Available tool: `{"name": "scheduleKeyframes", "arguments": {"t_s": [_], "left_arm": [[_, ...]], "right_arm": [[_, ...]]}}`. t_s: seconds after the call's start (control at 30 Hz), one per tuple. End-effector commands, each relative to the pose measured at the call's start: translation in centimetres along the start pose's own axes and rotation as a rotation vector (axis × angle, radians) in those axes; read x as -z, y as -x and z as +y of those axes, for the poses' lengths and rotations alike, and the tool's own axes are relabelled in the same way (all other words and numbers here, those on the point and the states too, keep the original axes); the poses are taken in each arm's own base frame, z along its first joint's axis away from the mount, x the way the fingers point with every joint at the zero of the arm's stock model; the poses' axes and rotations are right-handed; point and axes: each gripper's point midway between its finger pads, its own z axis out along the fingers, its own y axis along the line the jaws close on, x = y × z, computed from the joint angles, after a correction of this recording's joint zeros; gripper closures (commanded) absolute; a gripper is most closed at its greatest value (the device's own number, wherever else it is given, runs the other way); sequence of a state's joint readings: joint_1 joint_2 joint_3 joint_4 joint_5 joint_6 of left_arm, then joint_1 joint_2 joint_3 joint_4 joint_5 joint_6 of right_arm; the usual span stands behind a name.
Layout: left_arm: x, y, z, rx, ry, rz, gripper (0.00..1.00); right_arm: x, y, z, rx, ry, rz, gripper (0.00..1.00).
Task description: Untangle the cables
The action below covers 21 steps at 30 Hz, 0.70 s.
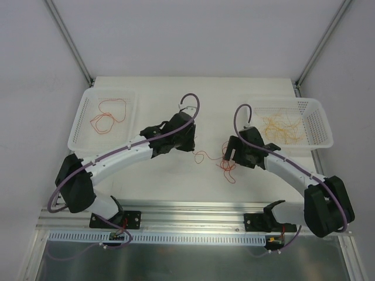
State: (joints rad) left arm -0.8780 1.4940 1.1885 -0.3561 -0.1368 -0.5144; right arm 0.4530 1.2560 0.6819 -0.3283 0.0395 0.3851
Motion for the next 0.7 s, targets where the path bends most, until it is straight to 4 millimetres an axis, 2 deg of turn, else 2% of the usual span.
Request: {"name": "scheduleKeyframes", "arguments": {"t_s": [0.0,0.07,0.2,0.37,0.57,0.67], "left_arm": [[3.2,-0.2,1.7,-0.065,0.05,-0.01,1.0],[4.6,-0.5,2.4,-0.092,0.07,-0.003,1.0],[8.1,0.5,3.5,-0.112,0.09,-0.058,1.0],[10.8,0.8,4.2,-0.122,0.088,-0.093,1.0],[14.0,1.7,4.8,-0.114,0.087,-0.14,1.0],[15.9,2.9,5.5,-0.112,0.105,-0.181,1.0]], "right_arm": [[0.3,3.2,2.1,-0.017,0.043,-0.074,0.14],[-0.1,3.3,2.1,-0.025,0.03,-0.064,0.16],[-1.0,3.8,2.5,-0.035,0.02,-0.055,0.17],[-2.3,4.5,2.8,-0.068,-0.012,-0.048,0.22],[-4.7,3.6,1.8,-0.071,-0.095,0.002,0.35],[-5.5,2.8,1.1,-0.072,-0.124,0.028,0.49]]}}
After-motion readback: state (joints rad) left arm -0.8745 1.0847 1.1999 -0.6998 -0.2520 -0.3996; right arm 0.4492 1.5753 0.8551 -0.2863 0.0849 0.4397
